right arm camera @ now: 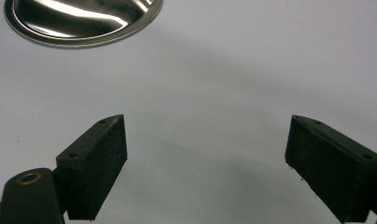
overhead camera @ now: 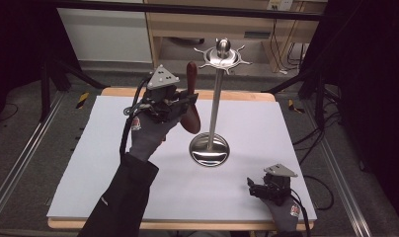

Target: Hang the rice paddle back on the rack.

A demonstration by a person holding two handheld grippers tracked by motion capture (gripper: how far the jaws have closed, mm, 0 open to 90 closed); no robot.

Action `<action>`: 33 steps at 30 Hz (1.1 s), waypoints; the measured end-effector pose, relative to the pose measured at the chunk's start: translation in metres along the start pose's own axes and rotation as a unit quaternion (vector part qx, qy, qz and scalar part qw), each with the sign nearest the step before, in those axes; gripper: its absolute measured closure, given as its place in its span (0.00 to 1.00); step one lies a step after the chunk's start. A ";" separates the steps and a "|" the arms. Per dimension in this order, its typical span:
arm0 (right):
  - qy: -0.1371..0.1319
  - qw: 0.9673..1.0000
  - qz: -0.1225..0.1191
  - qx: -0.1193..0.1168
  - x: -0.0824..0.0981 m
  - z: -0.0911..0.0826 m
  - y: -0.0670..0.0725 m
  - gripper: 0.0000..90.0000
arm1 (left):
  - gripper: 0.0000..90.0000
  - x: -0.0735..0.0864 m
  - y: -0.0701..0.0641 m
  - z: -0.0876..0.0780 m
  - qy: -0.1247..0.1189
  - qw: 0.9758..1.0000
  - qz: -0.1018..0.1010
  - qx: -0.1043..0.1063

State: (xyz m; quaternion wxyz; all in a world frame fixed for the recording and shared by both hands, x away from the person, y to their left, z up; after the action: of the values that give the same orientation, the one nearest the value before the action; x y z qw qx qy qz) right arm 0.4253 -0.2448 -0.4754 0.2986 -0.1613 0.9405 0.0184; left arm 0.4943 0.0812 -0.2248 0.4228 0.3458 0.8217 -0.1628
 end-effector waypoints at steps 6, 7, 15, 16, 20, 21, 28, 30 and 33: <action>0.000 1.000 0.000 0.000 0.000 0.000 0.000 0.14 | 0.85 -0.003 0.000 0.004 0.001 1.000 -0.001 0.004; 0.000 1.000 0.000 0.000 0.000 0.000 0.000 0.14 | 0.85 -0.004 0.000 0.005 0.002 1.000 -0.002 0.002; 0.000 1.000 0.002 -0.001 0.000 -0.001 0.000 0.14 | 0.85 -0.007 0.000 0.012 0.008 1.000 -0.001 0.002; 0.000 1.000 0.002 -0.001 0.000 0.000 0.000 0.15 | 0.85 -0.008 0.000 0.012 0.007 1.000 -0.002 0.002; -0.001 1.000 0.002 -0.001 0.000 -0.001 0.000 0.14 | 0.85 -0.010 0.000 0.013 0.008 1.000 -0.001 0.000; 0.000 1.000 0.001 0.000 0.000 -0.001 0.000 0.15 | 0.85 -0.011 0.001 0.013 0.010 1.000 -0.001 0.000; 0.000 1.000 0.003 -0.001 0.000 -0.001 0.000 0.14 | 0.85 -0.013 0.002 0.019 0.017 1.000 -0.005 0.004; 0.000 1.000 0.003 -0.001 0.000 -0.001 0.000 0.14 | 0.85 -0.014 0.002 0.020 0.017 1.000 -0.006 0.004; 0.000 1.000 0.002 -0.001 0.000 -0.001 0.000 0.14 | 0.85 -0.015 0.002 0.022 0.013 1.000 -0.009 0.005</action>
State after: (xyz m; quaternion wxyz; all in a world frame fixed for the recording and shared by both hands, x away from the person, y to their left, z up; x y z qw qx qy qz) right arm 0.4246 -0.2449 -0.4750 0.2985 -0.1593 0.9408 0.0205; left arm 0.5144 0.0638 -0.2259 0.4083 0.3426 0.8296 -0.1665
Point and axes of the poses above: each handheld gripper's, and its own axes: z roughly forward along the jaws, x roughly out of its underside, y roughly to its left, the point moved 1 cm from there along z, roughly forward along the jaws, and after that the axes turned 15 degrees about y, right-handed, at the moved point
